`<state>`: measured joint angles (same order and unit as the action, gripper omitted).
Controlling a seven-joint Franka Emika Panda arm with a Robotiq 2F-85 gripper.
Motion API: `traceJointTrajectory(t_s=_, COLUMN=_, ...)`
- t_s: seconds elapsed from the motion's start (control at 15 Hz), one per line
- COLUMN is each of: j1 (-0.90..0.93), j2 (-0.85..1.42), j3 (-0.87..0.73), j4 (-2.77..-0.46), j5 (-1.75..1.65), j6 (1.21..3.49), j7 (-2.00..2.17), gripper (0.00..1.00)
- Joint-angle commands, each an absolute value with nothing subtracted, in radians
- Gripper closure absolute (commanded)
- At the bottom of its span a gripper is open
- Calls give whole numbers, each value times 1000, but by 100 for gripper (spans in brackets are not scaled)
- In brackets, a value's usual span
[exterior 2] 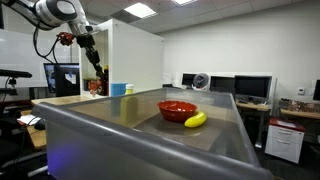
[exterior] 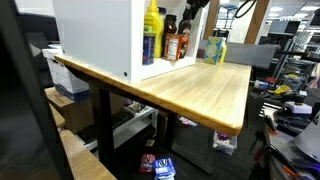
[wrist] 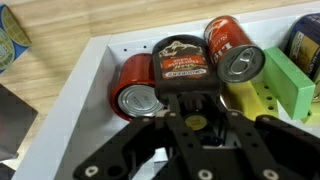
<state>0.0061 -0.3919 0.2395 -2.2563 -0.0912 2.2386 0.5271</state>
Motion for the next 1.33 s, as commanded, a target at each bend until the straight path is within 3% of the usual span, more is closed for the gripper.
traceJointTrajectory(t_s=0.0, j1=11, j2=-312, j3=234, j4=-2197, j5=-103, j6=2264, j7=491, gripper=86)
traceJointTrajectory(t_s=0.13, j1=11, j2=-302, j3=236, j4=-2187, j5=-106, j6=2256, j7=492, gripper=82)
traceJointTrajectory(t_s=0.27, j1=11, j2=-294, j3=236, j4=-2177, j5=-107, j6=2250, j7=491, gripper=60)
traceJointTrajectory(t_s=0.33, j1=12, j2=-289, j3=236, j4=-2171, j5=-107, j6=2249, j7=490, gripper=45)
traceJointTrajectory(t_s=0.4, j1=13, j2=-284, j3=236, j4=-2167, j5=-107, j6=2249, j7=490, gripper=37)
traceJointTrajectory(t_s=0.87, j1=24, j2=-279, j3=237, j4=-2159, j5=-114, j6=2245, j7=498, gripper=3)
traceJointTrajectory(t_s=1.27, j1=36, j2=-350, j3=226, j4=-2196, j5=-91, j6=2153, j7=475, gripper=0)
